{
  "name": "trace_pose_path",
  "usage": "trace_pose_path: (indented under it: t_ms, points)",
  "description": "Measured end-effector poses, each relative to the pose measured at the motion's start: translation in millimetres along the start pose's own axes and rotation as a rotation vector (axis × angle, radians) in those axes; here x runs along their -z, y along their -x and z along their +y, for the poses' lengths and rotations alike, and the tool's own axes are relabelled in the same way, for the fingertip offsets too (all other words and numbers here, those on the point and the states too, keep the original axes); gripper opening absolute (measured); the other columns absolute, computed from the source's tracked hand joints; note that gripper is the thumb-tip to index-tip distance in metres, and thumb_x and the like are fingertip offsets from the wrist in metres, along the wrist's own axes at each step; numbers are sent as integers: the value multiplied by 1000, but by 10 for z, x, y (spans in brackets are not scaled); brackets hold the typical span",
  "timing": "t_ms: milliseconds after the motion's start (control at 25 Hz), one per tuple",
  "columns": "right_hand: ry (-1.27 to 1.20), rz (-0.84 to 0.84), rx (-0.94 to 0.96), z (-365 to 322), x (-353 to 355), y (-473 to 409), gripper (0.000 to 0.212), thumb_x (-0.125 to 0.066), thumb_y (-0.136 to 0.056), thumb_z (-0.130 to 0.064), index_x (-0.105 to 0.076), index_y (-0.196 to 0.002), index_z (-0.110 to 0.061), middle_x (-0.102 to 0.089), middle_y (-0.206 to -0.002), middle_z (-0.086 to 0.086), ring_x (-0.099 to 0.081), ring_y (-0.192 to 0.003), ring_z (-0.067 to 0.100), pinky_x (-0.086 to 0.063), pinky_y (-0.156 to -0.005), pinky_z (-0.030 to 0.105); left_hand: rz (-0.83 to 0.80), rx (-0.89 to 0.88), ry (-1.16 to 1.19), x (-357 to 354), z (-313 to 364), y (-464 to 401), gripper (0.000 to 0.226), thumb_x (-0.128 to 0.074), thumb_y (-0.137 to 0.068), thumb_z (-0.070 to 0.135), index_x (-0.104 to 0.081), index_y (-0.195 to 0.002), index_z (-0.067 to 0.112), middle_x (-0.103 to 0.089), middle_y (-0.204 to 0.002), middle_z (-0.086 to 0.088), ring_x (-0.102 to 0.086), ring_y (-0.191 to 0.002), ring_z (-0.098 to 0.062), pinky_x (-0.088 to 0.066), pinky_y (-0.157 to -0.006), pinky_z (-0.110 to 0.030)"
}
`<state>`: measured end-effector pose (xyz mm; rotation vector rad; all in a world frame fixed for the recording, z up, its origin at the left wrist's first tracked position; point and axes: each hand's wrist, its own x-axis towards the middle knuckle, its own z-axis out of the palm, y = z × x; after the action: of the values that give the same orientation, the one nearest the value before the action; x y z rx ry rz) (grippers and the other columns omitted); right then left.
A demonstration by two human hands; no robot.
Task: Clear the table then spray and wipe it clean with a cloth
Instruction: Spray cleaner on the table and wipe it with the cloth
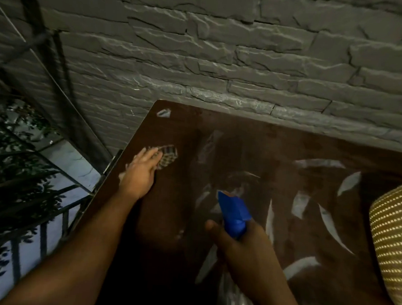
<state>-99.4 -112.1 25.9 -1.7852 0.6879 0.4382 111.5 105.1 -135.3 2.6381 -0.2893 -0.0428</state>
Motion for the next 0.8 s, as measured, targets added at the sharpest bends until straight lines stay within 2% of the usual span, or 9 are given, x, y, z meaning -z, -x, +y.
trace_pose_path:
  t_ms: [80, 200, 320, 400, 480, 520, 600, 720, 800]
  points:
    - [-29, 14, 11, 54, 67, -71, 33, -70, -72, -58, -59, -90, -33, -70, -81, 1, -68, -75, 18, -59, -82, 46, -31, -38, -2, -159, 425, -198, 49, -42, -96, 6, -43, -142, 24, -31, -154, 5, -16, -145, -21, -13, -116, -49]
    - [-27, 27, 18, 107, 225, -131, 29, -72, -74, -56, -60, -85, -32, -70, -76, -1, -69, -73, 17, -59, -80, 43, -126, -226, 7, -274, 498, 562, 56, -42, -95, 4, -40, -143, 33, -25, -153, 17, -11, -145, -9, -12, -118, -40]
    - [-42, -3, -16, 43, 325, -202, 28, -74, -74, -52, -61, -87, -31, -72, -78, 1, -70, -73, 17, -59, -81, 44, -53, -93, 53, -91, 292, 956, 61, -44, -94, 4, -35, -141, 43, -17, -150, 28, -6, -144, -1, -5, -112, -39]
    - [-54, -8, -7, -52, 330, -327, 30, -75, -73, -53, -61, -86, -30, -70, -74, 0, -68, -69, 15, -59, -74, 39, 0, 38, 10, -61, 217, 440, 56, -45, -95, 5, -39, -142, 35, -20, -151, 22, -10, -146, -9, -5, -111, -38]
    - [-51, -28, -4, -185, 297, -436, 29, -74, -76, -52, -58, -89, -31, -68, -76, -4, -66, -69, 10, -54, -67, 30, 53, 100, 15, -140, 275, -306, 50, -43, -97, 8, -41, -143, 27, -26, -155, 11, -13, -146, -18, -7, -114, -49]
    - [-51, -23, -13, -239, 284, -505, 29, -74, -77, -51, -57, -90, -31, -68, -79, -5, -66, -71, 9, -51, -66, 27, 42, 106, 11, -143, 339, -619, 48, -42, -98, 9, -41, -143, 25, -27, -156, 7, -14, -146, -21, -8, -115, -52]
    - [-45, 14, -19, -341, 293, -644, 29, -73, -77, -51, -56, -88, -31, -67, -81, -6, -65, -73, 9, -49, -66, 25, -17, 24, -12, -243, 426, -866, 49, -41, -97, 8, -40, -143, 24, -27, -155, 7, -14, -146, -22, -11, -116, -49]
    - [-9, 28, -32, -520, 269, -852, 36, -72, -73, -58, -58, -92, -30, -70, -85, -4, -67, -81, 13, -56, -78, 34, -78, -110, -77, -205, 182, -206, 60, -38, -95, 6, -30, -145, 37, -15, -152, 23, -7, -144, -8, -18, -113, -48]
    - [-15, 48, -36, -589, 273, -956, 44, -72, -71, -60, -59, -102, -32, -70, -90, -4, -68, -87, 14, -56, -87, 37, -44, -103, -54, 4, -209, -108, 59, -40, -92, 5, -37, -143, 36, -23, -153, 17, -17, -144, -15, -25, -111, -53]
